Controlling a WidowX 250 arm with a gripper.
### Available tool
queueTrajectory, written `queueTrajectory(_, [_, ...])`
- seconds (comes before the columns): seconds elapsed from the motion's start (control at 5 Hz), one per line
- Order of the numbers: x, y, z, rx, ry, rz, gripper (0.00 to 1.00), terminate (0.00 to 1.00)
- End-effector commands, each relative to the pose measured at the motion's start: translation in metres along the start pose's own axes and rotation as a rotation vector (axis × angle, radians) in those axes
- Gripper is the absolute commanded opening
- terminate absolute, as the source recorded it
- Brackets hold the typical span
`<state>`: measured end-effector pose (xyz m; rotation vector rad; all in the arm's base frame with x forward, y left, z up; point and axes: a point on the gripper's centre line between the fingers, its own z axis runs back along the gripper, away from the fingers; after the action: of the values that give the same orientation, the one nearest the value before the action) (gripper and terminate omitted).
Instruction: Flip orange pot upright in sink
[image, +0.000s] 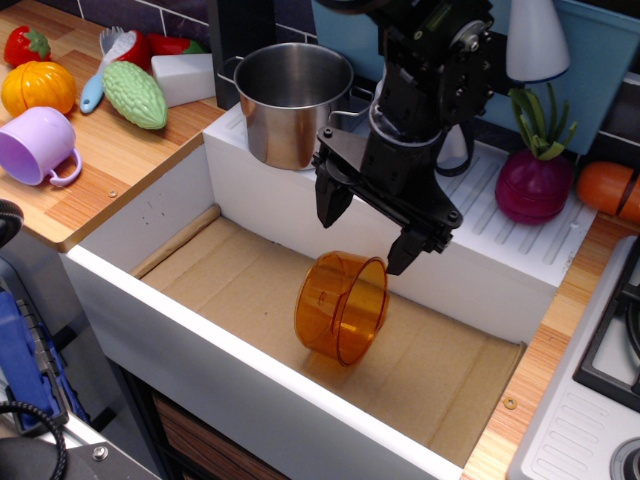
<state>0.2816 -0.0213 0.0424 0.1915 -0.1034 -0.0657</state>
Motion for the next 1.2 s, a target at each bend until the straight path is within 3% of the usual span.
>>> queueTrajectory(0.0, [0.0,0.0,0.0,0.0,0.0,0.0,1.0,0.0])
queueTrajectory(0.2, [0.006,-0.005,-0.012,0.044,-0.006,-0.017,1.0,0.0])
queueTrajectory(0.4, [0.009,-0.007,-0.027,0.169,-0.038,-0.05,1.0,0.0])
queueTrajectory(0.8, [0.005,0.0,-0.049,0.227,-0.033,-0.109,1.0,0.0])
queueTrajectory(1.0, [0.001,0.011,-0.052,0.271,-0.033,-0.128,0.0,0.0])
